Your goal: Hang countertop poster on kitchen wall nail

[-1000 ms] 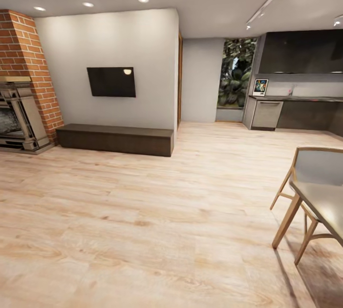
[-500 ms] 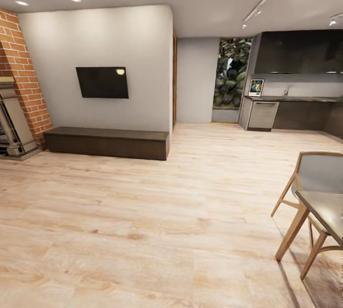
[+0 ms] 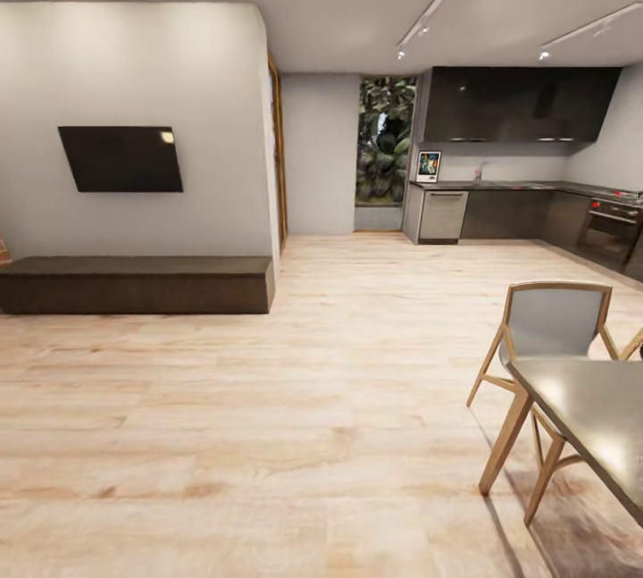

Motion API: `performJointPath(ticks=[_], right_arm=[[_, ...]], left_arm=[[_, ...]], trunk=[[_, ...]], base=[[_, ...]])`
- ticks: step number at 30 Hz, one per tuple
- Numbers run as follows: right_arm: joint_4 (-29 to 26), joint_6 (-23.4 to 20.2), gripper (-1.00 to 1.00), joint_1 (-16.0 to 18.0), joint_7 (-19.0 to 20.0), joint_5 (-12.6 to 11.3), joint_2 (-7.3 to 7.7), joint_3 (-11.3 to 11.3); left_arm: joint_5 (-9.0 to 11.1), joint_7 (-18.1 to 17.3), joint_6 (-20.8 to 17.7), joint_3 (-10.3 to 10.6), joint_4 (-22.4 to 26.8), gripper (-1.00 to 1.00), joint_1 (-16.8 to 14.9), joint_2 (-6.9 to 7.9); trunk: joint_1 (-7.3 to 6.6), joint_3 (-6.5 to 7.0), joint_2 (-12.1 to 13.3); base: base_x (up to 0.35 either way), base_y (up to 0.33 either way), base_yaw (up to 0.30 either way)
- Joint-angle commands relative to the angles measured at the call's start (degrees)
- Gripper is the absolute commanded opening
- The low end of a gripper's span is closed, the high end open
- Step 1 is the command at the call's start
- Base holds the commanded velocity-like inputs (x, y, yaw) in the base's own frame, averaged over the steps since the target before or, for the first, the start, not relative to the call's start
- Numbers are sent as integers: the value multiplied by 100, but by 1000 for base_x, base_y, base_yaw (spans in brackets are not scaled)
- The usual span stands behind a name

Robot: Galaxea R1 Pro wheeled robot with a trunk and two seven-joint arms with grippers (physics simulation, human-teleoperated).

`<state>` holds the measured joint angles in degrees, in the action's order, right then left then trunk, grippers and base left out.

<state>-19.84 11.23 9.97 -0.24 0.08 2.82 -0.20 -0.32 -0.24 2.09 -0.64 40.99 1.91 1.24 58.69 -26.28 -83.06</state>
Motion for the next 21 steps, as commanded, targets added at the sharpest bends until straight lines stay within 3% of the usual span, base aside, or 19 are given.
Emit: performJointPath(ticks=[1, 7, 21], right_arm=[[7, 19, 100, 5, -2, 1, -1, -2], [7, 19, 100, 5, -8, 7, -8, 1], [21, 19, 100, 5, -4, 26, -8, 2]], left_arm=[[-3, -3, 7, -6, 8, 100, 3, -1], [-4, -3, 4, -11, 7, 100, 3, -1], [-3, -3, 2, -15, 6, 100, 3, -1]], trunk=[[3, -1, -2], [3, 14, -2], [3, 17, -2]], base=[[332, -117, -300], [332, -121, -193], [332, -37, -12]])
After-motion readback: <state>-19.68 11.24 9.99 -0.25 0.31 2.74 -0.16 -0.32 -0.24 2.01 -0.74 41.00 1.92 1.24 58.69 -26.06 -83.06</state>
